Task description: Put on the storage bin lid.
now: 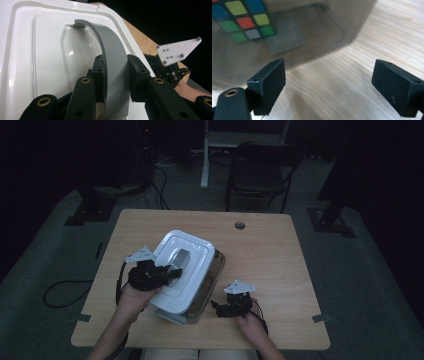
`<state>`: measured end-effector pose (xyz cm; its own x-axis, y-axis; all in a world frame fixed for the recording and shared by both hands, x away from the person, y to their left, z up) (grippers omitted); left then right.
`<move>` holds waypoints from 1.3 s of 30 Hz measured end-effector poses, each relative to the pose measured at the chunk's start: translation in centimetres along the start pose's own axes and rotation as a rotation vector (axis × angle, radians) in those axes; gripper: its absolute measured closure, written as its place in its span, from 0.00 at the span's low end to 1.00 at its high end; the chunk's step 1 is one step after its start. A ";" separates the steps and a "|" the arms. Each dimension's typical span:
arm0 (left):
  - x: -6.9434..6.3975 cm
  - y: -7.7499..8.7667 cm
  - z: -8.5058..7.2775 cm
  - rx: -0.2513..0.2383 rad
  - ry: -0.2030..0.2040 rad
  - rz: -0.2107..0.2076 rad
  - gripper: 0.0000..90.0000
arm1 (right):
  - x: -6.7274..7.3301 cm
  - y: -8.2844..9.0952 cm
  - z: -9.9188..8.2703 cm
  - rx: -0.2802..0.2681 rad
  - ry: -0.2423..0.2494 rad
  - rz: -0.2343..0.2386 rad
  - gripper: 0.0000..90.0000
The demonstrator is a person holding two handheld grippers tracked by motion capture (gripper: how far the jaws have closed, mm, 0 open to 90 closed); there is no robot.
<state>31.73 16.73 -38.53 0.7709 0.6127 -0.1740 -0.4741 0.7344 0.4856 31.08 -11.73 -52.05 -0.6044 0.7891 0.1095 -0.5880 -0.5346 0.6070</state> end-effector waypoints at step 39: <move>-1.5 -3.8 -0.2 0.097 0.040 -0.013 0.78 | -2.4 2.0 -0.3 -0.048 -0.059 -0.051 0.13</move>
<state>32.31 13.04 -40.27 0.7582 0.6159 -0.2140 -0.4194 0.7120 0.5632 31.19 -14.77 -51.29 -0.5413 0.8312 0.1266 -0.6430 -0.5063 0.5746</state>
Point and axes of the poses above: each handheld gripper's, and its own axes: y roughly backward along the jaws, z roughly out of its top, x roughly to its left, the point moved 1 cm from there along -y, roughly forward along the jaws, and after that the axes turned 8 degrees about -y, right-handed, at the moved point
